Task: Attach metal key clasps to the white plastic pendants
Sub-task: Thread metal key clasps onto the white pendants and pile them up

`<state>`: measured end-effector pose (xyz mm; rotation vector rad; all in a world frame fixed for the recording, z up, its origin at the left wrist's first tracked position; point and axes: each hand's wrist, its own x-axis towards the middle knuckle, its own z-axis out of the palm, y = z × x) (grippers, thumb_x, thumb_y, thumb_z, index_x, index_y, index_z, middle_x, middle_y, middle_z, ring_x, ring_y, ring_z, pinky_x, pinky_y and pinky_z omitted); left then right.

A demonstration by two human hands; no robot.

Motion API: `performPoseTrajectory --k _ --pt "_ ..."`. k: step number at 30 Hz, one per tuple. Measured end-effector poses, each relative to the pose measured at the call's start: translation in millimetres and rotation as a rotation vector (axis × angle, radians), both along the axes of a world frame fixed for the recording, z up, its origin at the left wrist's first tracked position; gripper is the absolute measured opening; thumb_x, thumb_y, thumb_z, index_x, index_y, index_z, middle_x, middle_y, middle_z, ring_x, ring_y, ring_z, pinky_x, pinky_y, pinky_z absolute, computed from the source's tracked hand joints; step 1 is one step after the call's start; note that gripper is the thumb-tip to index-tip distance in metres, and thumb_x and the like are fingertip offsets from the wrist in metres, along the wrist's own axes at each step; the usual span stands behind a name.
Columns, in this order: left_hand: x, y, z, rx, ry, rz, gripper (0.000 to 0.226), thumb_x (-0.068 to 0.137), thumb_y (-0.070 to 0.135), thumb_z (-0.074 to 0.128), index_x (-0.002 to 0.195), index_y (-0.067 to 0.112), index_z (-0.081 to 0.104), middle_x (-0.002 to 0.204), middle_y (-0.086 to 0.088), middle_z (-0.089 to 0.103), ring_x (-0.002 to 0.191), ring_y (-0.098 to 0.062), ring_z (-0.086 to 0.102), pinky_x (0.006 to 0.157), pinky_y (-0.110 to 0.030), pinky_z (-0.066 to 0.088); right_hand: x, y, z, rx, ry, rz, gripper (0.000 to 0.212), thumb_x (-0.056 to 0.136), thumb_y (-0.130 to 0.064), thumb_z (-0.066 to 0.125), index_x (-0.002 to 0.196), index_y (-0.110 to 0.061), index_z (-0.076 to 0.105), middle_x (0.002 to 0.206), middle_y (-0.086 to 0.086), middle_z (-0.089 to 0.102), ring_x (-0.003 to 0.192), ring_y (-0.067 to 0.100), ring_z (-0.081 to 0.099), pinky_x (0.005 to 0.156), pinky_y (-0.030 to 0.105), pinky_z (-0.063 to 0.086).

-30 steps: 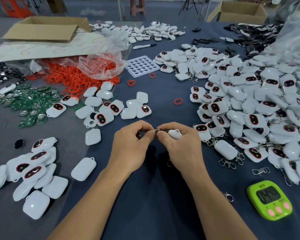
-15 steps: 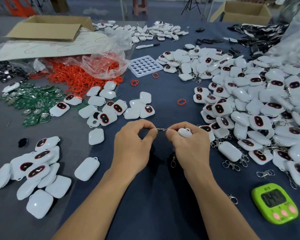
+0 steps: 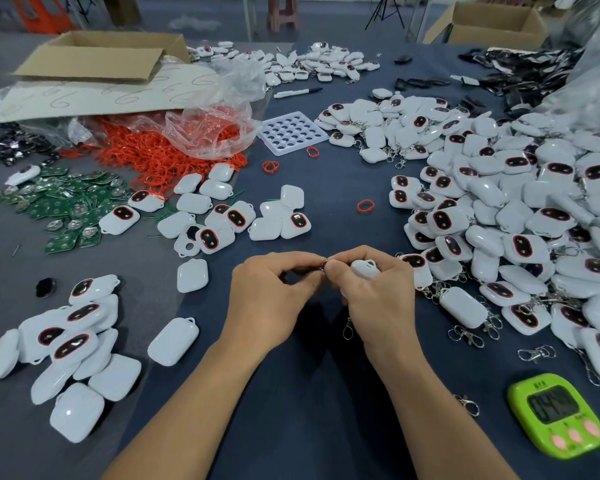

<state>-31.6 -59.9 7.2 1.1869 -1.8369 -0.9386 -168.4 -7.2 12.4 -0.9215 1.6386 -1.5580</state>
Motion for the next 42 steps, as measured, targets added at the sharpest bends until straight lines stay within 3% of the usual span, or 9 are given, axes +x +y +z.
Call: performPoseTrajectory --k 3,7,9,14,21,25,33,39,42 --pt "0 0 0 0.009 0.033 0.05 0.029 0.08 0.024 0.083 0.085 0.052 0.076 0.08 0.028 0.073 0.071 -0.004 0.066 0.062 -0.014 0.05 0 0 1 0.017 0.02 0.028 0.022 0.085 -0.006 0.078 0.07 -0.022 0.078 0.062 -0.007 0.068 0.058 0.003 0.058 0.056 0.017 0.046" --pt "0 1 2 -0.101 0.016 0.102 0.03 0.079 0.021 0.084 0.081 0.049 0.075 0.093 0.035 0.068 0.1 0.007 0.062 0.083 -0.004 0.042 -1 2 1 0.039 0.072 0.036 0.021 0.084 -0.007 0.077 0.071 -0.024 0.077 0.064 -0.008 0.069 0.058 0.003 0.059 0.056 0.018 0.046" --pt "0 2 1 -0.137 -0.007 0.119 0.032 0.08 0.019 0.083 0.078 0.05 0.073 0.096 0.038 0.066 0.104 0.006 0.061 0.086 -0.006 0.042 2 3 1 0.027 0.159 0.018 0.021 0.082 -0.009 0.078 0.072 -0.026 0.077 0.068 -0.01 0.072 0.06 0.002 0.062 0.057 0.014 0.047" --pt "-1 5 0 -0.074 -0.031 0.171 0.027 0.082 0.03 0.079 0.087 0.056 0.072 0.093 0.031 0.067 0.093 0.009 0.063 0.075 -0.006 0.044 7 3 -2 0.025 0.253 -0.001 0.022 0.083 -0.01 0.079 0.072 -0.028 0.076 0.069 -0.013 0.073 0.064 0.004 0.067 0.059 0.013 0.049" --pt "-1 1 2 0.018 0.008 0.036 0.027 0.082 0.025 0.079 0.083 0.051 0.076 0.078 0.028 0.072 0.063 0.003 0.063 0.054 -0.005 0.041 2 0 0 -0.027 0.067 -0.052 0.024 0.084 0.0 0.074 0.074 -0.022 0.077 0.073 -0.006 0.075 0.068 0.005 0.067 0.064 0.014 0.051" --pt "0 2 4 0.02 0.028 0.014 0.025 0.08 0.026 0.08 0.081 0.051 0.075 0.076 0.026 0.072 0.055 0.003 0.054 0.051 -0.006 0.038 0 -1 1 -0.05 -0.013 -0.002 0.024 0.086 0.002 0.071 0.074 -0.018 0.077 0.068 -0.002 0.072 0.062 0.006 0.063 0.057 0.016 0.047" --pt "1 0 4 0.092 0.082 -0.011 0.017 0.073 0.029 0.075 0.075 0.046 0.075 0.069 0.018 0.072 0.053 0.001 0.053 0.052 -0.012 0.042 -1 1 2 -0.027 0.016 0.087 0.027 0.088 0.003 0.071 0.074 -0.019 0.077 0.066 -0.004 0.07 0.059 0.005 0.061 0.054 0.015 0.045" --pt "2 -1 3 0.136 0.114 -0.048 0.008 0.066 0.035 0.071 0.071 0.04 0.076 0.065 0.011 0.07 0.054 -0.008 0.05 0.052 -0.025 0.042 -4 3 3 -0.021 0.012 0.134 0.028 0.088 0.003 0.07 0.071 -0.018 0.076 0.062 -0.004 0.067 0.055 0.006 0.057 0.053 0.014 0.043" --pt "2 0 2 0.15 0.115 -0.046 0.009 0.066 0.029 0.072 0.069 0.036 0.076 0.06 0.012 0.066 0.052 -0.003 0.048 0.051 -0.017 0.039 -6 4 4 -0.017 0.02 0.188 0.029 0.088 0.003 0.07 0.07 -0.019 0.076 0.062 -0.005 0.068 0.055 0.004 0.058 0.053 0.013 0.044"
